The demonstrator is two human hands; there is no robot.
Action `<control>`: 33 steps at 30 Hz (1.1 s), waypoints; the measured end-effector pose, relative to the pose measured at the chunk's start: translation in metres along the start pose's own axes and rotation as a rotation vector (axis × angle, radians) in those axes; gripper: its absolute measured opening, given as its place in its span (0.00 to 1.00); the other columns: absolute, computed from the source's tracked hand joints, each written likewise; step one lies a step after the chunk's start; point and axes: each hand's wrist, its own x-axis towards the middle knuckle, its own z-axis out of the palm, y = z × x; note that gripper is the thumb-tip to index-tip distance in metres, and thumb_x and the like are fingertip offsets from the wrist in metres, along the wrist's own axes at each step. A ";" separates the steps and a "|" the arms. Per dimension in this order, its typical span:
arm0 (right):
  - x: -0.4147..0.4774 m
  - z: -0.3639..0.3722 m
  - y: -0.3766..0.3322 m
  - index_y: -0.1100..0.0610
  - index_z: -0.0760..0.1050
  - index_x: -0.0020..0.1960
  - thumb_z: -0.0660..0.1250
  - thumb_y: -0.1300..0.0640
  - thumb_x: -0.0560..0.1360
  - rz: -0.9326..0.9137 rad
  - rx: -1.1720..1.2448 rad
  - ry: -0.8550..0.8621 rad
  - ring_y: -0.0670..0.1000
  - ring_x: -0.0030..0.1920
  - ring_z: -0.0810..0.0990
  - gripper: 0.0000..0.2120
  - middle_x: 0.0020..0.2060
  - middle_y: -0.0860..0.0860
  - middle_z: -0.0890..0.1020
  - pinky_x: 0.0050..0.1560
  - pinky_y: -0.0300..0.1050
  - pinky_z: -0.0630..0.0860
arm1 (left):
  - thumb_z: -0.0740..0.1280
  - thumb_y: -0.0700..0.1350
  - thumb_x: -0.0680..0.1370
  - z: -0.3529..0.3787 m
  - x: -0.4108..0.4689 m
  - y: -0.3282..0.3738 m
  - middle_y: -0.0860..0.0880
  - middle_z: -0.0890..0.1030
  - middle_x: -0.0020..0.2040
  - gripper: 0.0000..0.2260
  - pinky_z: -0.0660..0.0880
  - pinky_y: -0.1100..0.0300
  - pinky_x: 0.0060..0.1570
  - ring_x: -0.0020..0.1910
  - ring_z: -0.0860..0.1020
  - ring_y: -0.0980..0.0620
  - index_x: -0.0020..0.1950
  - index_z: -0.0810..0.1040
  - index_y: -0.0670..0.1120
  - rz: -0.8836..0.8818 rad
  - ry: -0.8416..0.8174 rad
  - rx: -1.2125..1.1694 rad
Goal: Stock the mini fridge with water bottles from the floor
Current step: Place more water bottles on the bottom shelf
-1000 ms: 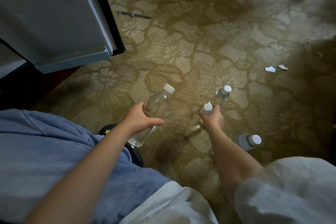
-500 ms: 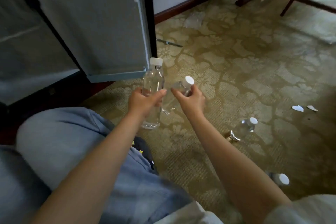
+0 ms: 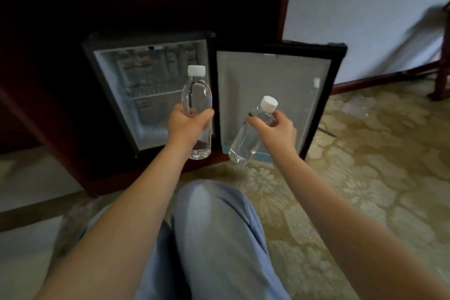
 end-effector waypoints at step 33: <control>0.165 0.423 0.035 0.59 0.67 0.63 0.73 0.57 0.71 -0.132 -0.087 -0.473 0.50 0.50 0.76 0.25 0.51 0.49 0.76 0.47 0.42 0.70 | 0.77 0.43 0.65 -0.140 0.255 -0.209 0.51 0.79 0.50 0.23 0.71 0.66 0.39 0.48 0.78 0.53 0.57 0.73 0.51 -0.223 0.229 0.196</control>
